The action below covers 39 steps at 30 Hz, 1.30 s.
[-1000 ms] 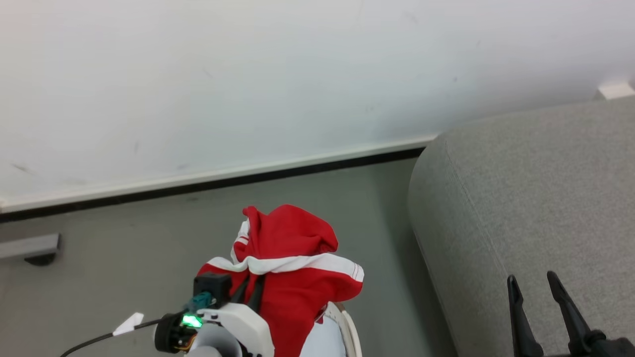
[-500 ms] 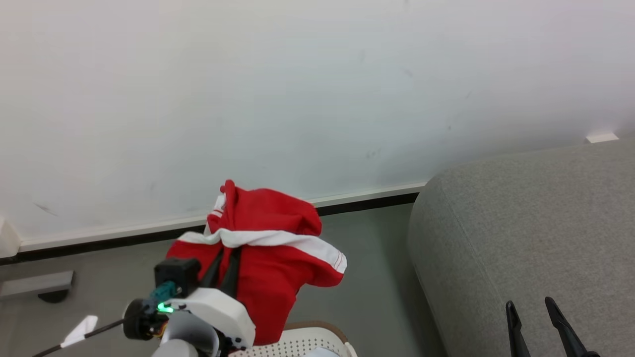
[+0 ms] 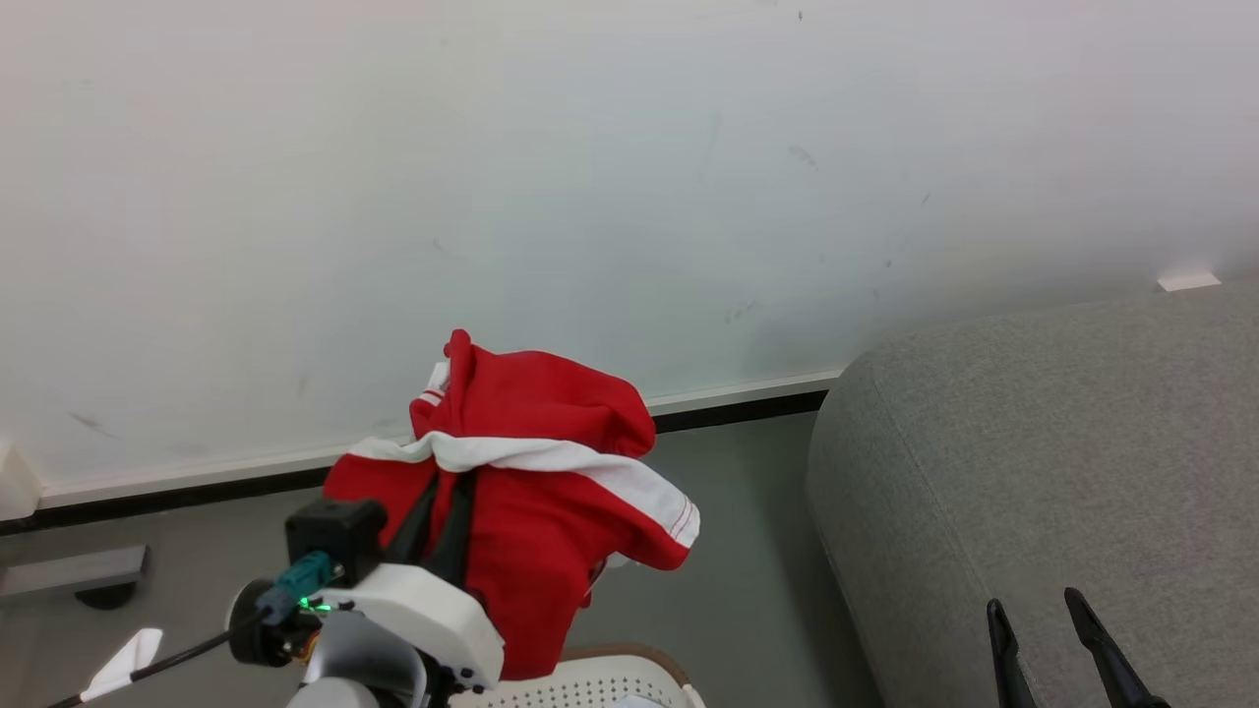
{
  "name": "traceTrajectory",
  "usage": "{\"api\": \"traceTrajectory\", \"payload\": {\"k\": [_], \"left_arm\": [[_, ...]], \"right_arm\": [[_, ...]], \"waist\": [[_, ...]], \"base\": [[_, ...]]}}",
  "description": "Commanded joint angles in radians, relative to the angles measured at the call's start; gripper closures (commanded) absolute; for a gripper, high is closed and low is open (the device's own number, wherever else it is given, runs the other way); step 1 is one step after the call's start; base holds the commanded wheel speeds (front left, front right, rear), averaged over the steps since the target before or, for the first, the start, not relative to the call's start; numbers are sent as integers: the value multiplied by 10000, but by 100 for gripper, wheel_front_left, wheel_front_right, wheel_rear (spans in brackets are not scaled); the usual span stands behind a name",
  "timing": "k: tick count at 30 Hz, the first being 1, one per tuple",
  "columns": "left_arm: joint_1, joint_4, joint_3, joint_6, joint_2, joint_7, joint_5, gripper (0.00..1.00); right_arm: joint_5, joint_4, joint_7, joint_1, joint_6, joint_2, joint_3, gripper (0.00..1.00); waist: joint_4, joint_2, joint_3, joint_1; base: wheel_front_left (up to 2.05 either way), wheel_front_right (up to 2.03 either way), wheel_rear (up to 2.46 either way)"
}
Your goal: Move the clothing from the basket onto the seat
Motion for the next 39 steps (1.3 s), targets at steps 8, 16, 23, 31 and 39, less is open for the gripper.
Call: {"api": "traceTrajectory", "payload": {"k": [8,16,23,31,39], "left_arm": [[175,-349,-107,58,151,168,-138,100],[96,-429,-323,-14,83,208,-170,100],[-59,-426,-649,-127,10,284,-67,100],[-269,-391,-1087,-324,-143,376,30,100],[-449,-482,-1575,-492,-329,452,119,100]], "right_arm": [[-53,-351,8,-584,-21,-718,856,0],[961,-376,9,-2080,-21,-2667,3327,0],[2362,-357,481,-4433,-21,-4145,6419,0],[3458,199,828,-7034,-21,-4441,9404,0],[3957,1662,674,-9012,-21,-4037,11737,0]], "waist": [[-52,0,104,1],[-136,0,198,1],[-107,0,264,1],[99,0,309,1],[368,0,314,1]], "base": [[0,0,0],[0,0,0],[0,0,0],[0,0,0],[0,0,0]]}}
